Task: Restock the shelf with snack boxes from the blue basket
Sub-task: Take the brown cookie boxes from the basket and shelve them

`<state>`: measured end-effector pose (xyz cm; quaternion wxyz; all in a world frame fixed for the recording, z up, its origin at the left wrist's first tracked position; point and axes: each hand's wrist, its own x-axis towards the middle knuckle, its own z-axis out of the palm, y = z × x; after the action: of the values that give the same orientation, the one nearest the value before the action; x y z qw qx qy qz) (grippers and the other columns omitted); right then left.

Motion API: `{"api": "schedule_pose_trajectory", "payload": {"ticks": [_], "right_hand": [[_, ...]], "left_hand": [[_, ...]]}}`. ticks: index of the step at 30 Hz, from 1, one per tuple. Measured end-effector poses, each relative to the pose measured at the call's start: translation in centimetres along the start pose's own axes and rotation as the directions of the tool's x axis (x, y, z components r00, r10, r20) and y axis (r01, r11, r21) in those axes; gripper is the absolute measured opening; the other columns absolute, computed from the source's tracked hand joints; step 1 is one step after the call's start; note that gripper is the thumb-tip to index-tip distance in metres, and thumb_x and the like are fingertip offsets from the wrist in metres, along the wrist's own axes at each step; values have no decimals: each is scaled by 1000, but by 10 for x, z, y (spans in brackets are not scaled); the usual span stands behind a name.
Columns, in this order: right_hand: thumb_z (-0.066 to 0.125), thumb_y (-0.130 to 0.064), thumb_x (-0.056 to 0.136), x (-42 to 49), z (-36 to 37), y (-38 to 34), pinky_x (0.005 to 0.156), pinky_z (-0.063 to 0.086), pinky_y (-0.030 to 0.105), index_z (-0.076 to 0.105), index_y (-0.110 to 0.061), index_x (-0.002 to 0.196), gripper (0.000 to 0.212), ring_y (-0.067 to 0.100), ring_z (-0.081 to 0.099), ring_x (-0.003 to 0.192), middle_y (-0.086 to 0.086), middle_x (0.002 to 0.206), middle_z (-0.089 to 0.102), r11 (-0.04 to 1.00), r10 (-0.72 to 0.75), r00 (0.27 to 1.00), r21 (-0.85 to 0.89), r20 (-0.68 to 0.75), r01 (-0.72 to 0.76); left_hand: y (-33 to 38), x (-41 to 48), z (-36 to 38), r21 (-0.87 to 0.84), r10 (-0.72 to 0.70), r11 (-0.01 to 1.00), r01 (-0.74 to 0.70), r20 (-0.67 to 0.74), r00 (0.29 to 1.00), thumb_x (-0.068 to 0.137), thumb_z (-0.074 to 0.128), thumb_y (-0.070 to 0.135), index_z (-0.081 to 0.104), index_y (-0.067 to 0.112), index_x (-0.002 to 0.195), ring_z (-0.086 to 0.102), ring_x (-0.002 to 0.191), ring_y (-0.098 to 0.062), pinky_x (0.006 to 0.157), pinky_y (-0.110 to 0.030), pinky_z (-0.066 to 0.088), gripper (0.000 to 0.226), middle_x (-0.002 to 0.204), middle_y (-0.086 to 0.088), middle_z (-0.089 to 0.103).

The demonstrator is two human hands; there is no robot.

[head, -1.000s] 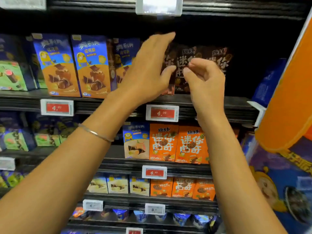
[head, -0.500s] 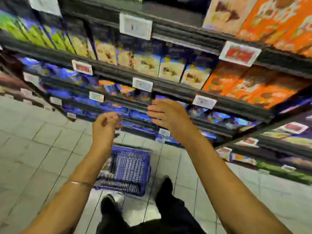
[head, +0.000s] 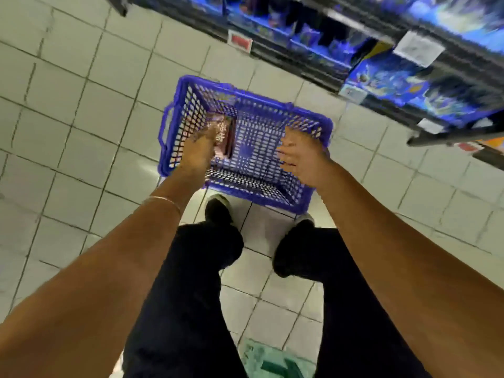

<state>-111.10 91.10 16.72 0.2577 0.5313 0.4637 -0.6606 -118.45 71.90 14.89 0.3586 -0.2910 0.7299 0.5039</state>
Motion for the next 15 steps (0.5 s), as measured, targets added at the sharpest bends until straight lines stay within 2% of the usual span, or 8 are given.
{"api": "schedule_pose_trajectory", "payload": {"ticks": [2,4,6,8,12,13,14,15], "right_hand": [[48,-45,104,70,19,25,74,46,29,58,-20,102,27,15,55,83,3,98,55,998,42,999,-44,29,-41],[47,-42,104,140,39,44,65,39,27,54,-22,102,21,14,49,75,7,99,54,995,66,998,-73,23,-64],[48,-42,104,205,58,61,82,46,33,53,-17,130,37,23,59,101,13,128,57,993,38,998,-112,41,-33],[49,-44,103,259,80,75,105,44,40,48,-8,144,54,30,53,132,16,148,51,988,11,999,-154,53,-2],[53,-41,102,335,120,90,106,44,43,55,-5,138,51,31,53,133,18,145,54,981,-69,992,-175,101,86],[53,-39,102,348,127,92,106,44,43,56,-4,137,49,31,55,131,18,143,56,981,-97,988,-155,119,115],[53,-37,103,359,132,93,104,46,42,57,-4,136,47,31,57,129,17,141,59,982,-121,984,-129,131,137],[54,-37,102,369,137,95,98,47,39,58,-5,137,48,30,58,127,15,140,60,983,-135,982,-110,136,150]], "left_hand": [[-33,63,1,92,71,994,-66,-42,997,110,50,30,68,6,118,63,95,-25,90,-33,54,31,116,-13,66],[-61,129,7,185,153,974,-134,-95,984,111,50,27,66,1,124,61,93,-21,87,-35,53,32,116,-19,66],[-86,189,16,247,173,958,-145,-97,980,111,53,25,64,-8,127,62,105,-24,91,-36,47,39,125,-29,68],[-109,238,24,342,173,930,-133,-88,981,109,55,28,61,-6,132,63,119,-30,95,-33,47,42,128,-25,67],[-140,305,34,579,231,803,-138,-89,969,106,58,44,44,-7,145,52,139,-43,111,-41,43,66,148,-32,53],[-144,316,38,522,197,844,-124,-86,977,106,60,41,49,-7,141,60,134,-35,109,-40,48,60,146,-28,56],[-147,325,41,416,146,904,-99,-81,986,106,62,32,60,-4,125,74,112,-19,95,-36,58,41,132,-19,69],[-149,334,43,301,96,951,-70,-71,993,106,63,22,65,3,102,77,80,-5,71,-26,62,19,102,-7,78]]}}
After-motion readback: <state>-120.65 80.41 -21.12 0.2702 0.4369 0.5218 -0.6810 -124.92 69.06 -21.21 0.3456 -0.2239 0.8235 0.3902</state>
